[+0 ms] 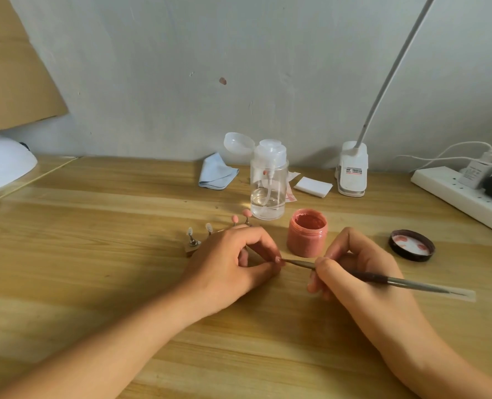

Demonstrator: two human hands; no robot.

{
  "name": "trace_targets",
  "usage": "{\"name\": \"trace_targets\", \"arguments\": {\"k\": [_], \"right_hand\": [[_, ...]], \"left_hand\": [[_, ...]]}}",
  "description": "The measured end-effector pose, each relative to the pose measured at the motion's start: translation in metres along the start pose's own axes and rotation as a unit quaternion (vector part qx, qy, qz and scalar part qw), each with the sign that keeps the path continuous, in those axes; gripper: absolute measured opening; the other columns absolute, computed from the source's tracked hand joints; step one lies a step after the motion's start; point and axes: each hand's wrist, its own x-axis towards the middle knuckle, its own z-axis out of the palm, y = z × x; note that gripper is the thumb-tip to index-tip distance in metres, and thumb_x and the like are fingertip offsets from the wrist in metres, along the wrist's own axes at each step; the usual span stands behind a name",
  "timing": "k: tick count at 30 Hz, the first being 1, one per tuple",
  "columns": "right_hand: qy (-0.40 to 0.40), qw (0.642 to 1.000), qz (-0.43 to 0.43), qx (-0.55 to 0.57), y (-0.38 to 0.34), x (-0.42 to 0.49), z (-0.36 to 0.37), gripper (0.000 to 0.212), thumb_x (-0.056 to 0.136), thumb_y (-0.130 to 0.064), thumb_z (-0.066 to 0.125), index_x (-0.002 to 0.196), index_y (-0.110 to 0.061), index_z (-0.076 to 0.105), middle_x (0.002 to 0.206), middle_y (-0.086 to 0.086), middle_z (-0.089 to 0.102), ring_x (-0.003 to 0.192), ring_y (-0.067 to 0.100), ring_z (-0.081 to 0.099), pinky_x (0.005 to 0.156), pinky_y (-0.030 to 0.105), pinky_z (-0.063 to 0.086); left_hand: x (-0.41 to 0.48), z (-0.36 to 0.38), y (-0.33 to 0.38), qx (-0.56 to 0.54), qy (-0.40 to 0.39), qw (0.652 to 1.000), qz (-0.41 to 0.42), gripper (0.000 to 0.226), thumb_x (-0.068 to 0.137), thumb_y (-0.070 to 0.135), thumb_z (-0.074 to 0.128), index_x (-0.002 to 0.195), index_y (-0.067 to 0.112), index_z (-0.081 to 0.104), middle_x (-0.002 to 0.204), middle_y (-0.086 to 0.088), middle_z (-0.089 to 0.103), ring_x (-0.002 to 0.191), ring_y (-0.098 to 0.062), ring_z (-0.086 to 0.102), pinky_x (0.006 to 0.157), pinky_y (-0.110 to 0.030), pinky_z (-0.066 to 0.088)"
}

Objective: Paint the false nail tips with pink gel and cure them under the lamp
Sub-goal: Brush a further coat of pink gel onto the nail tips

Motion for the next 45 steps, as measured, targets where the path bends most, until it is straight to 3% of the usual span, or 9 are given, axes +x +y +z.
{"name": "trace_targets", "arguments": {"k": [5, 18, 24, 28, 35, 39, 45], "right_hand": [[-0.009, 1.000, -0.008, 0.005, 0.0006, -0.0004, -0.0009, 0.014, 0.084, 0.002, 0.060, 0.074, -0.001, 0.051, 0.062, 0.013, 0.067, 0.053, 0.005, 0.056, 0.053, 0.015, 0.042], [-0.011, 1.000, -0.007, 0.004, 0.0002, -0.0003, 0.0000, 0.013, 0.082, 0.002, 0.059, 0.073, -0.001, 0.050, 0.063, 0.014, 0.068, 0.055, 0.010, 0.057, 0.056, 0.023, 0.043], [-0.031, 0.999, -0.021, -0.009, -0.0002, -0.0012, 0.0003, 0.011, 0.082, 0.003, 0.060, 0.077, 0.001, 0.051, 0.065, 0.015, 0.068, 0.056, 0.011, 0.055, 0.054, 0.019, 0.041], [-0.031, 0.999, -0.019, -0.013, 0.0003, -0.0018, 0.0005, 0.010, 0.081, 0.002, 0.061, 0.079, 0.003, 0.051, 0.069, 0.025, 0.063, 0.059, 0.018, 0.053, 0.052, 0.021, 0.039], [-0.027, 0.999, -0.020, -0.020, 0.0021, -0.0010, -0.0005, 0.011, 0.080, 0.000, 0.061, 0.077, -0.001, 0.051, 0.072, 0.031, 0.059, 0.060, 0.020, 0.050, 0.053, 0.026, 0.036], [-0.022, 0.999, -0.029, -0.027, 0.0033, -0.0009, -0.0017, 0.012, 0.081, 0.000, 0.061, 0.076, -0.002, 0.051, 0.071, 0.030, 0.058, 0.061, 0.022, 0.050, 0.055, 0.029, 0.036], [-0.032, 0.998, -0.035, -0.033, 0.0009, -0.0019, -0.0004, 0.017, 0.079, -0.013, 0.064, 0.078, -0.003, 0.051, 0.073, 0.029, 0.058, 0.062, 0.023, 0.050, 0.054, 0.026, 0.037]], "left_hand": [[0.0003, 0.0006, 0.0011, 0.004, 0.009, 1.000, 0.007, 0.013, 0.079, 0.024, 0.081, 0.079, 0.031, 0.070, 0.083, 0.024, 0.069, 0.052, -0.004, 0.041, 0.055, -0.026, 0.037], [-0.0019, 0.0016, 0.0017, 0.035, 0.032, 0.999, 0.024, 0.012, 0.077, 0.030, 0.081, 0.079, 0.031, 0.070, 0.084, 0.019, 0.065, 0.055, -0.006, 0.046, 0.061, -0.029, 0.045], [-0.0014, 0.0013, 0.0014, 0.046, 0.032, 0.998, 0.030, 0.012, 0.077, 0.031, 0.080, 0.079, 0.034, 0.069, 0.084, 0.019, 0.064, 0.056, -0.006, 0.047, 0.058, -0.023, 0.040], [-0.0014, 0.0017, 0.0012, 0.053, 0.034, 0.998, 0.030, 0.016, 0.076, 0.029, 0.081, 0.079, 0.036, 0.067, 0.085, 0.020, 0.063, 0.056, -0.006, 0.048, 0.058, -0.022, 0.038], [-0.0017, 0.0013, 0.0027, 0.051, 0.032, 0.998, 0.027, 0.013, 0.077, 0.027, 0.082, 0.079, 0.032, 0.070, 0.084, 0.019, 0.063, 0.057, -0.006, 0.047, 0.058, -0.026, 0.041], [-0.0022, 0.0018, 0.0030, 0.039, 0.033, 0.998, 0.024, 0.011, 0.078, 0.028, 0.081, 0.080, 0.030, 0.070, 0.083, 0.016, 0.064, 0.056, -0.007, 0.047, 0.068, -0.033, 0.049], [-0.0022, 0.0007, 0.0029, 0.050, 0.030, 0.998, 0.025, 0.013, 0.078, 0.026, 0.081, 0.080, 0.032, 0.070, 0.083, 0.021, 0.063, 0.056, -0.006, 0.047, 0.058, -0.024, 0.040]]}}
